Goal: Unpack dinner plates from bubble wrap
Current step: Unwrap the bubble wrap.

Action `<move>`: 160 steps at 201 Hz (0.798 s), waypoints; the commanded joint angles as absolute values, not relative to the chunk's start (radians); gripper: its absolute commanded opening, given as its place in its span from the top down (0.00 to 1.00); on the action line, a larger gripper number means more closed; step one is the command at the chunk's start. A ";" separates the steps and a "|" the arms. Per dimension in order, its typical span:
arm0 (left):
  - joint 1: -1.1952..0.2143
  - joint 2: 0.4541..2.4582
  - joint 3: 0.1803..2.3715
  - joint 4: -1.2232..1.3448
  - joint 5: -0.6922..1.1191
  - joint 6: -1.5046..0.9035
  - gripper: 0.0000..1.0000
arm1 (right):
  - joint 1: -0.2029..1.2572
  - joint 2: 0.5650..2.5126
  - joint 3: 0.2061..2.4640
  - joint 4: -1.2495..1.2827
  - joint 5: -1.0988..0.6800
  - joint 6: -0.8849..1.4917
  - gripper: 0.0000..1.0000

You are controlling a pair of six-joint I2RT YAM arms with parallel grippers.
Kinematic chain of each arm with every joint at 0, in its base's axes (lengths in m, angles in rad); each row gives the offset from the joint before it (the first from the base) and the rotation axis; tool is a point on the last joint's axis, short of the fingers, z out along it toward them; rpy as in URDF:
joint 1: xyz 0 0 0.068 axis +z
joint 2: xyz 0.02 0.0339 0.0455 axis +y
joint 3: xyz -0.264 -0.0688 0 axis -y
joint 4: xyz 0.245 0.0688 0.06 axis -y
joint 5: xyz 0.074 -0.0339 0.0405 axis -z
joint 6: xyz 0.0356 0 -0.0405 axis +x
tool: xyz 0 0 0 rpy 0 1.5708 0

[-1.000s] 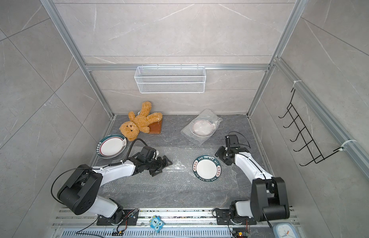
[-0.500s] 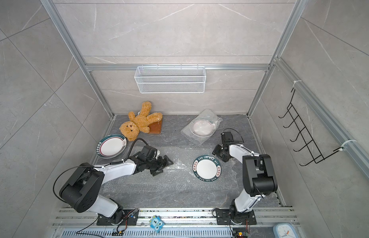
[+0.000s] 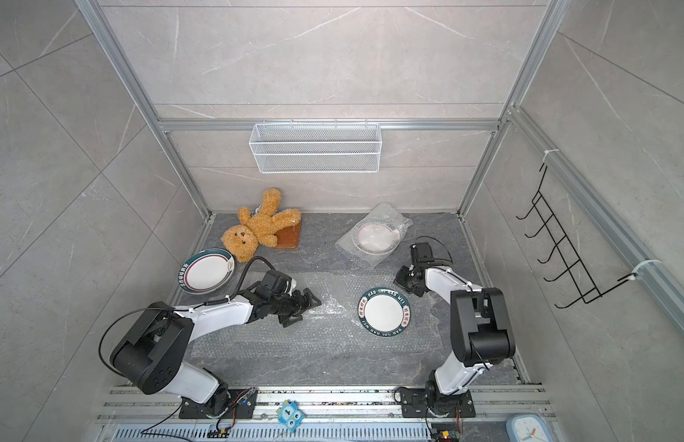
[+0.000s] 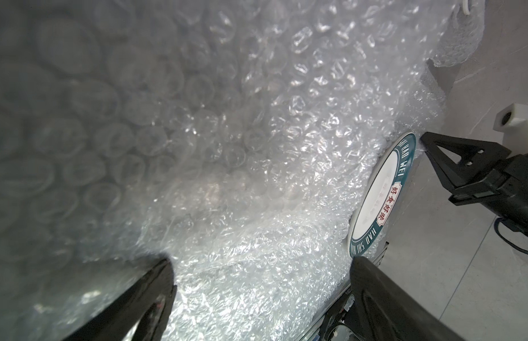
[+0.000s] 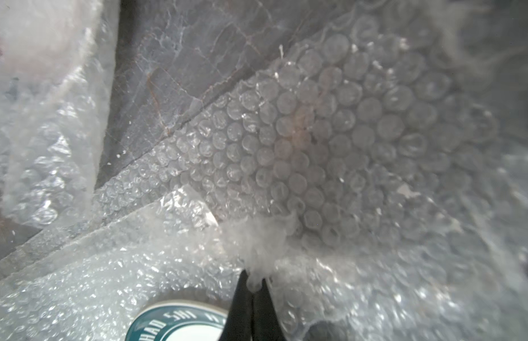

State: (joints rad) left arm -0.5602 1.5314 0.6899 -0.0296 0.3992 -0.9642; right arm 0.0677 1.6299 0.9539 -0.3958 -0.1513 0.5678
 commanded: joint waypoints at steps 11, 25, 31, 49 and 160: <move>-0.551 1.559 0.675 -0.118 0.301 -0.966 0.04 | 0.066 1.574 1.041 -0.583 0.012 0.570 1.00; -0.548 1.554 0.666 -0.128 0.279 -0.972 0.04 | 0.062 1.565 1.062 -0.629 0.081 0.579 1.00; -0.547 1.553 0.663 -0.135 0.269 -0.973 0.04 | 0.060 1.562 1.070 -0.641 0.108 0.580 1.00; -0.543 1.554 0.650 -0.138 0.253 -0.980 0.04 | 0.041 1.566 1.086 -0.659 0.137 0.573 1.00; -0.538 1.486 0.660 -0.083 0.384 -0.927 0.03 | 0.031 1.475 1.056 -0.616 -0.002 0.544 0.59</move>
